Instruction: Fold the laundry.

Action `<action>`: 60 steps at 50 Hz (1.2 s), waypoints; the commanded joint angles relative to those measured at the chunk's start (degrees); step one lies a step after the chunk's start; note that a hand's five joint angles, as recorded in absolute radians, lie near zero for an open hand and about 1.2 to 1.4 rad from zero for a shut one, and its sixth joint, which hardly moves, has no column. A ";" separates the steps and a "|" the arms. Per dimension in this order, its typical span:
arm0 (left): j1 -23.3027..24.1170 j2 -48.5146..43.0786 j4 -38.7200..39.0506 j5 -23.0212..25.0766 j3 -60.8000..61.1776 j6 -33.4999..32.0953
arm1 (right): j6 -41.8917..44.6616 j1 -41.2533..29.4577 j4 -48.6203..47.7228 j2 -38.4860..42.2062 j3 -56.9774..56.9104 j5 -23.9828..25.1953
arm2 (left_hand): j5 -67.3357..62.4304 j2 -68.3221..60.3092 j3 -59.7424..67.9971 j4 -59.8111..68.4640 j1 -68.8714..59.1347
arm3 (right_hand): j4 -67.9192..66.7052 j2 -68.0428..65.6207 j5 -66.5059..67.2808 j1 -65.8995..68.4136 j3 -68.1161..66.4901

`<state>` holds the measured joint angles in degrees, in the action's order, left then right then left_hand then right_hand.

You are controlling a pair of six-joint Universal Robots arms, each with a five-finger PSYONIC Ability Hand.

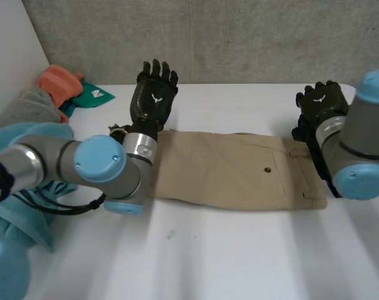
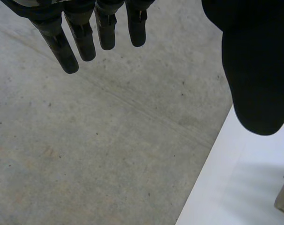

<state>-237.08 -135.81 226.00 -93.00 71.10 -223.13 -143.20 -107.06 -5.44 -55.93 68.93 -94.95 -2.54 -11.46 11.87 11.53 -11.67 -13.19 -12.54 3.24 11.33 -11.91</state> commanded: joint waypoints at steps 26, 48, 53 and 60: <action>0.21 28.06 -14.45 0.10 32.44 20.81 | -6.65 23.56 11.33 -12.71 23.61 32.89 | 1.65 0.57 -0.98 -0.64 0.79 | -7.48 -8.13 7.43 9.34 -8.76; -0.32 27.53 -14.36 0.19 33.14 23.18 | 7.13 27.17 -9.85 -8.32 29.42 40.80 | 1.65 0.57 -0.98 -0.64 0.79 | -5.31 -5.96 5.26 7.17 -6.59; -0.40 27.44 -14.36 0.28 33.40 23.18 | 13.47 27.17 -11.35 -5.07 27.67 42.04 | 1.65 0.57 -0.98 -0.64 0.79 | -2.95 -3.60 2.91 4.82 -4.24; -0.58 27.36 -14.27 0.28 33.41 23.18 | 17.16 27.17 -12.05 -1.82 25.91 41.95 | 1.65 0.57 -0.98 -0.64 0.79 | 2.94 2.29 -2.99 -1.08 1.65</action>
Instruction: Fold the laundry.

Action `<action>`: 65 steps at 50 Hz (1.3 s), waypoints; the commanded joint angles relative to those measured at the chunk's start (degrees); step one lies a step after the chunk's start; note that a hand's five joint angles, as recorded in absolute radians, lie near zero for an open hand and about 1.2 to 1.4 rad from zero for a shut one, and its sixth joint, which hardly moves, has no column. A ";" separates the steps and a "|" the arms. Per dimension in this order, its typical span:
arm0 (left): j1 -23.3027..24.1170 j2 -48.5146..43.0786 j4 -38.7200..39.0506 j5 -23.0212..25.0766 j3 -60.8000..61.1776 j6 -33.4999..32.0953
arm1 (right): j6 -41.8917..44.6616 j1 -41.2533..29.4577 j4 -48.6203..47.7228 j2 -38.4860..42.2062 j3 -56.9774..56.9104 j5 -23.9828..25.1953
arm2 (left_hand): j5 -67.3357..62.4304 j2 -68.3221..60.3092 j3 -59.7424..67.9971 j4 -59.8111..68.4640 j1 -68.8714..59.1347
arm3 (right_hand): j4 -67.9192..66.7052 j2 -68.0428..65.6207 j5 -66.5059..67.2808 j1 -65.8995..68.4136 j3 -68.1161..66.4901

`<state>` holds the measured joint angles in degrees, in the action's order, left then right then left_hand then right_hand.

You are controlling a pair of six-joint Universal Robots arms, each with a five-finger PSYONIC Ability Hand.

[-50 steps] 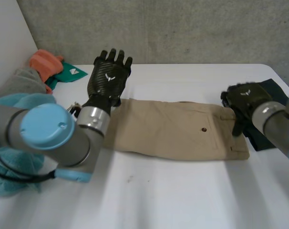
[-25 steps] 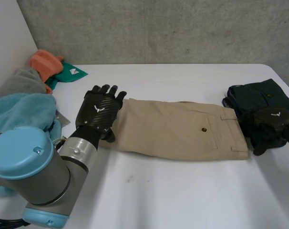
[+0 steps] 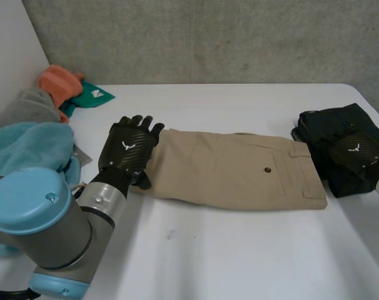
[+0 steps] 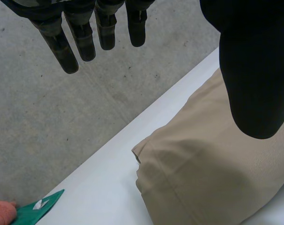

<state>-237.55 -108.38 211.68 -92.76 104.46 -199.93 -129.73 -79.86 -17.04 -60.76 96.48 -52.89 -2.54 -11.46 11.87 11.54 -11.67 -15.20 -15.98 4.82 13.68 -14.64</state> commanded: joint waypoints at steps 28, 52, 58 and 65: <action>-0.20 -0.16 0.05 -0.06 0.13 0.07 | 5.19 -0.12 -8.54 15.05 -16.49 -5.64 | 1.82 0.74 -1.15 -0.82 0.95 | -3.79 -3.01 4.18 5.31 -4.36; -0.20 -0.86 0.14 -0.06 0.05 0.86 | 4.75 -4.16 -4.51 31.65 -44.16 -19.07 | 1.82 0.74 -1.15 -0.82 0.95 | -10.69 -9.91 11.08 12.21 -11.25; -0.20 -0.95 0.14 -0.06 0.05 0.86 | 4.66 -5.57 2.35 36.49 -53.66 -22.43 | 1.82 0.74 -1.15 -0.82 0.95 | -11.37 -10.59 11.75 12.89 -11.93; -0.20 -0.95 0.14 -0.14 0.05 0.86 | 4.40 -6.27 6.05 39.13 -59.30 -23.57 | 1.82 0.74 -1.15 -0.82 0.95 | -11.20 -10.42 11.58 12.72 -11.76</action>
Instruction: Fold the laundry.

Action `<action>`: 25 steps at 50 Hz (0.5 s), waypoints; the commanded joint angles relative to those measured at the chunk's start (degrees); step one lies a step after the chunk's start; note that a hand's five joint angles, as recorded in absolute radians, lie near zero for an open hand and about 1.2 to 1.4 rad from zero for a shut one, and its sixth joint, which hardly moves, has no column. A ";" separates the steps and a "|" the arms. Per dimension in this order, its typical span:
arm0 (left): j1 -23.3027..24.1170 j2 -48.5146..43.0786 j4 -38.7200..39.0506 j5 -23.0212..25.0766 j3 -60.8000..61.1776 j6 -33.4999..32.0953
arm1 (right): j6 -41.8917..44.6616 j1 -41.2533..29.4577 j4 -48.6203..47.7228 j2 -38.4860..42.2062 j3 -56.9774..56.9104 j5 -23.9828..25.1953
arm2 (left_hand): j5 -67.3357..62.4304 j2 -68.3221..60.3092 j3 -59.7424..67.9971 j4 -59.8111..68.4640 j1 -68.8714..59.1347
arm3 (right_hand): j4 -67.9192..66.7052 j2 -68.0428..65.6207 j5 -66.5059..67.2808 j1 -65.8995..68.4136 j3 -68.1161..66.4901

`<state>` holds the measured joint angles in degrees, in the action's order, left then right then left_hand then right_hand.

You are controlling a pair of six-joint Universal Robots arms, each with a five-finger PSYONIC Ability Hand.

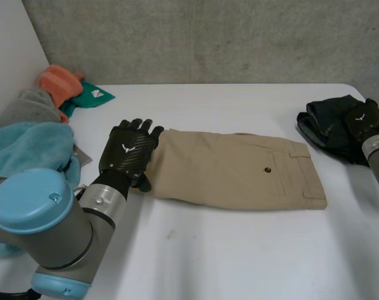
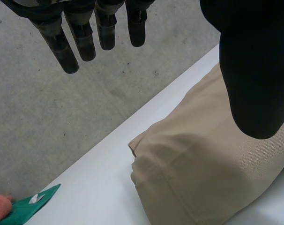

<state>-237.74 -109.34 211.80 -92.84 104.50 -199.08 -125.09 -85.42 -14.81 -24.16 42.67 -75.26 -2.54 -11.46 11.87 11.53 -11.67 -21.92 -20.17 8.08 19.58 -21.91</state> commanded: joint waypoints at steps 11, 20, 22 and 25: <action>0.09 -0.08 -0.07 -0.06 0.00 0.01 | -4.71 -4.50 4.53 -1.76 -2.69 -1.90 | 1.82 0.74 -1.15 -0.81 0.95 | -1.29 -3.04 5.13 3.63 -1.30; 0.26 0.01 -0.16 -0.15 0.26 0.01 | -9.38 -4.06 2.95 -12.48 7.24 -0.59 | 1.65 0.57 -0.98 -0.64 0.79 | 11.92 10.17 -8.08 -9.58 11.91; 0.26 0.27 -0.16 -0.06 0.52 0.01 | -9.38 -4.06 3.12 -15.03 9.70 0.20 | 1.65 0.57 -0.98 -0.64 0.79 | 11.92 10.17 -8.08 -9.58 11.91; 0.26 0.62 -0.16 -0.06 0.70 0.01 | -9.38 -3.97 3.47 -19.23 13.73 0.64 | 1.65 0.57 -0.98 -0.64 0.79 | 11.92 10.17 -8.08 -9.58 11.91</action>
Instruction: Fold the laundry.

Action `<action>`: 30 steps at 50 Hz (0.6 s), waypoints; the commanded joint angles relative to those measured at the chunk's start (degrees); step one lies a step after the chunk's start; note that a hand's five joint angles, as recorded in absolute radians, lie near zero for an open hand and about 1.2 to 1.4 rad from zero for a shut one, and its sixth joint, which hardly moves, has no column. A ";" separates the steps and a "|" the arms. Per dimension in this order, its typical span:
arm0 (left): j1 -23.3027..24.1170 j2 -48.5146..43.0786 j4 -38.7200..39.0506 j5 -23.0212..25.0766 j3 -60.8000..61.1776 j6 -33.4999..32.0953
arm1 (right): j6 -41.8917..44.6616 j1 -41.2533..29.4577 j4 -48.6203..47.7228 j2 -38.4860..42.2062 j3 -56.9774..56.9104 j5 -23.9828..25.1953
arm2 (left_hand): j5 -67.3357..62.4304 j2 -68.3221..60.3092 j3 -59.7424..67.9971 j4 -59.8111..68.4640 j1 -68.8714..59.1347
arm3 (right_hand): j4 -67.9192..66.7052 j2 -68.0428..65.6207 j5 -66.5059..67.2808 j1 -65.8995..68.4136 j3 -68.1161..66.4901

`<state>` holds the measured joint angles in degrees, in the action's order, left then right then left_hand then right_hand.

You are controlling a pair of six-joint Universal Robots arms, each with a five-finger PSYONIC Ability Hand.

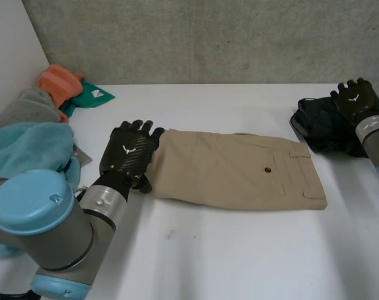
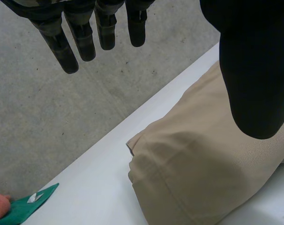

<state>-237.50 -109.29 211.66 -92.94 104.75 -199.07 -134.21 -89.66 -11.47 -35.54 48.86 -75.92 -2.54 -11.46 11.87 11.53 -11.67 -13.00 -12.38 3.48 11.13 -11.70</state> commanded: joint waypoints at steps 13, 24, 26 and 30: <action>0.11 1.71 -0.11 -0.05 1.07 0.00 | -0.27 2.03 9.53 -23.43 22.94 4.55 | 1.82 0.74 -1.15 -0.81 0.95 | 3.00 2.38 -3.48 -1.13 1.70; 0.11 3.82 -0.11 -0.05 1.51 0.00 | -7.73 1.77 23.34 -32.74 35.59 6.40 | 1.82 0.74 -1.15 -0.81 0.95 | 2.10 1.47 -2.58 -0.23 0.80; 0.19 4.26 -0.11 -0.05 1.69 0.00 | -9.83 1.77 22.03 -34.06 39.62 6.75 | 1.82 0.74 -1.15 -0.81 0.95 | -3.10 -3.73 2.62 4.97 -4.40; 0.11 4.61 -0.11 -0.05 1.95 0.00 | -11.86 1.16 17.29 -34.68 46.30 6.49 | 1.82 0.74 -1.15 -0.81 0.95 | -6.66 -7.28 6.17 8.53 -7.96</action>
<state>-237.38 -105.37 211.55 -93.00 106.38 -199.07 -141.82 -87.83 10.89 -68.33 85.13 -69.46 -2.54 -11.46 11.87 11.54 -11.67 -13.18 -12.62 3.67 11.34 -13.07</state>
